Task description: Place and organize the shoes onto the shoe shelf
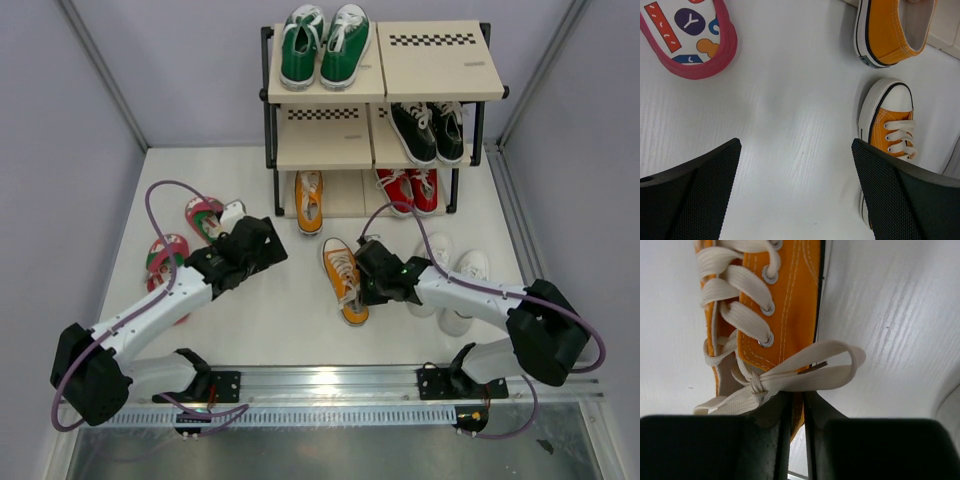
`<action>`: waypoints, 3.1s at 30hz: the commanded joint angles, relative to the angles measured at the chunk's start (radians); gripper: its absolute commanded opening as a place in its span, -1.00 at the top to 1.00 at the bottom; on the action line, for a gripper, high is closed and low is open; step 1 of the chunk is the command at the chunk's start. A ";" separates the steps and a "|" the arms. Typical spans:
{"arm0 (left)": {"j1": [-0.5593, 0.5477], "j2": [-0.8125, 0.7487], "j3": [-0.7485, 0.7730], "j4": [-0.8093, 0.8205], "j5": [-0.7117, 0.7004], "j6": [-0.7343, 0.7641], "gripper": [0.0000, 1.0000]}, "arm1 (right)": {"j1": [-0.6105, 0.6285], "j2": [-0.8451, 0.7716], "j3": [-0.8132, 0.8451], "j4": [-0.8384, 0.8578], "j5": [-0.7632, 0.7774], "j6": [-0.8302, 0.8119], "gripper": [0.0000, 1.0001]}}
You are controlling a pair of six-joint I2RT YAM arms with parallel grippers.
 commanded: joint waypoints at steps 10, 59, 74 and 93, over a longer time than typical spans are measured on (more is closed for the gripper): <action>-0.002 -0.078 -0.030 -0.040 -0.013 -0.013 -0.94 | 0.003 -0.138 0.005 0.009 0.146 0.280 0.94; -0.002 -0.105 -0.094 0.027 -0.001 0.077 -0.94 | -0.172 0.366 0.534 0.269 0.389 0.092 0.94; -0.002 -0.096 -0.082 0.021 0.002 0.099 -0.93 | -0.178 0.441 0.615 0.228 0.464 0.184 0.94; -0.002 -0.111 -0.094 0.015 0.005 0.097 -0.94 | -0.187 0.522 0.674 0.280 0.432 0.169 0.95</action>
